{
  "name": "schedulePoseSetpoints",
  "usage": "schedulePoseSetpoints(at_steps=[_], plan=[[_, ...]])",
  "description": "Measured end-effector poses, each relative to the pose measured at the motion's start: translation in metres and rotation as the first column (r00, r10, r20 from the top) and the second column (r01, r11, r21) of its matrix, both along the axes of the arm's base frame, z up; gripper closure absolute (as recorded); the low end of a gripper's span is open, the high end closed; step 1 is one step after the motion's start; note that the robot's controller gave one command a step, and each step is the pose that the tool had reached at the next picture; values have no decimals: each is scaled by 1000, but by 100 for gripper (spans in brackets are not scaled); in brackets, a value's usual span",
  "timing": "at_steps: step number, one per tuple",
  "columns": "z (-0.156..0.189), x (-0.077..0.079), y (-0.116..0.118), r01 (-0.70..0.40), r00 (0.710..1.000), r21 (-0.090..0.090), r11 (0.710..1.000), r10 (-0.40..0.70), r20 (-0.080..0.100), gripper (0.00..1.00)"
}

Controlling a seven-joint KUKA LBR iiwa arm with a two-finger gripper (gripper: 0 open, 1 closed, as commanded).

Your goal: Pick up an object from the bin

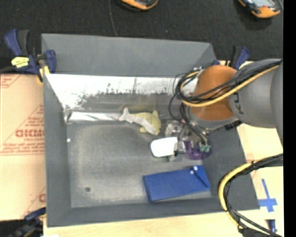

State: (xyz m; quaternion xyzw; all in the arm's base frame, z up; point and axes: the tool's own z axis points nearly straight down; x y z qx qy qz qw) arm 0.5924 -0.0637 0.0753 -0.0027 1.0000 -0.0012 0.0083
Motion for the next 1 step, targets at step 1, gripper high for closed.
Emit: schedulePoseSetpoints(at_steps=[1], plan=[[27, 0, -1, 1, 1000, -1, 1000, -1, 2, 100]])
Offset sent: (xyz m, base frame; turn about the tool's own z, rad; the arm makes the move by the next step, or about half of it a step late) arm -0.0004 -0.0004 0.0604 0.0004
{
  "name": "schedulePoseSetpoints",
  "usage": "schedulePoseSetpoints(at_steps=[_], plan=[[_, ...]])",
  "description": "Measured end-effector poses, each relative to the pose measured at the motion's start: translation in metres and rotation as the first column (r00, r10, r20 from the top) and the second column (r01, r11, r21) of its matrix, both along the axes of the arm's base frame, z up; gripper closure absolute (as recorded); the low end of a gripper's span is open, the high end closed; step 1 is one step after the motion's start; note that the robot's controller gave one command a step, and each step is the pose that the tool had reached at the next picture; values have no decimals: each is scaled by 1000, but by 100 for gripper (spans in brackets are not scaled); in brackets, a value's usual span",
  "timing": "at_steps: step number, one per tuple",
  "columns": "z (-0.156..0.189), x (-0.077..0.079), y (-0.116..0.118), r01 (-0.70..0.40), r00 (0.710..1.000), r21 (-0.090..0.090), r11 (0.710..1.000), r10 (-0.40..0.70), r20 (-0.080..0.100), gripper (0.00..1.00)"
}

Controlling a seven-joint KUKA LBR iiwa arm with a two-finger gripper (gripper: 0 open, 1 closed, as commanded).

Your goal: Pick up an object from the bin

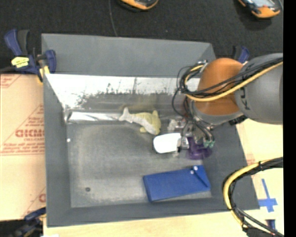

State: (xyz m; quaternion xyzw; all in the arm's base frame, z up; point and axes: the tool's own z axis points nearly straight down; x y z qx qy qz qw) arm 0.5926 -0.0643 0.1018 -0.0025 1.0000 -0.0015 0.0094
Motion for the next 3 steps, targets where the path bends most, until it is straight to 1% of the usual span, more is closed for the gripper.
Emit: schedulePoseSetpoints(at_steps=[2, 3], plan=[[39, 1, -1, 1, 1000, -1, 1000, -1, 4, 100], [76, 0, -1, 1, 1000, -1, 1000, -1, 2, 100]])
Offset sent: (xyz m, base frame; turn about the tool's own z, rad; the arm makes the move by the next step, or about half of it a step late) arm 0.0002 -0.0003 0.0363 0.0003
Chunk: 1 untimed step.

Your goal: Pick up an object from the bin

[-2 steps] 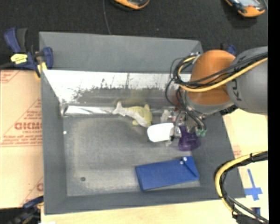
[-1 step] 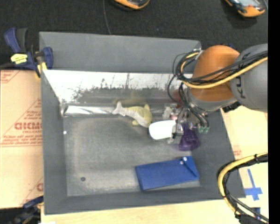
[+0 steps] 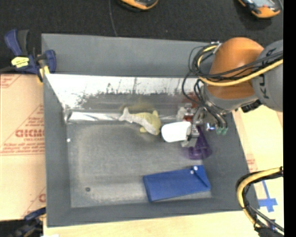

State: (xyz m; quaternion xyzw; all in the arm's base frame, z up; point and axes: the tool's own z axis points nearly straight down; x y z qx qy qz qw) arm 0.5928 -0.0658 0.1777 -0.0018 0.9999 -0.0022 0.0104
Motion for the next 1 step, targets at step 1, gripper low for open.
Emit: schedulePoseSetpoints(at_steps=[1], plan=[[48, 0, -1, 1, 1000, -1, 1000, -1, 1, 100]])
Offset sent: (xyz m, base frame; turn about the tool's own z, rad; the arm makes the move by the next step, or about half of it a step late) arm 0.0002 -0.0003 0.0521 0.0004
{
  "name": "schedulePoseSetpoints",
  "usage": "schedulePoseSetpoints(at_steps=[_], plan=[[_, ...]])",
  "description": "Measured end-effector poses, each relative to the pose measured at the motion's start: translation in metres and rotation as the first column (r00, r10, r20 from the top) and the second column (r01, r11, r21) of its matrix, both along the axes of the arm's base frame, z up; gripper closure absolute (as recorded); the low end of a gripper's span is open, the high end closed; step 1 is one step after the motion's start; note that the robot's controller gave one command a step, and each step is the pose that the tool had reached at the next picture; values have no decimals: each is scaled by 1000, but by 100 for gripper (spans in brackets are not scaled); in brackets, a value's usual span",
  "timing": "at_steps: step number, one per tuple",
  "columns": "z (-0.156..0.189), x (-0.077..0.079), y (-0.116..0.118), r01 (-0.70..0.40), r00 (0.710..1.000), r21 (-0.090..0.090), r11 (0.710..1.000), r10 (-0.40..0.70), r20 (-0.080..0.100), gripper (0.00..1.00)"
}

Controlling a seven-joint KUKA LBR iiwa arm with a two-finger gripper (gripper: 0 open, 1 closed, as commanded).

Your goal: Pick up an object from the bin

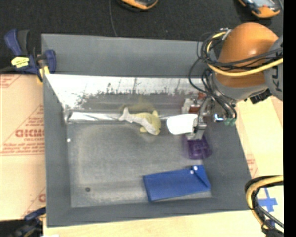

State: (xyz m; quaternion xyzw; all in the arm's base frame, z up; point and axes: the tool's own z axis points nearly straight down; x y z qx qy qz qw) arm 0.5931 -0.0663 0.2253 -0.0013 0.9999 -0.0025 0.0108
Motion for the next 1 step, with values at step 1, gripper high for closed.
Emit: schedulePoseSetpoints(at_steps=[1], plan=[[21, 2, -1, 1, 1000, -1, 1000, -1, 8, 100]])
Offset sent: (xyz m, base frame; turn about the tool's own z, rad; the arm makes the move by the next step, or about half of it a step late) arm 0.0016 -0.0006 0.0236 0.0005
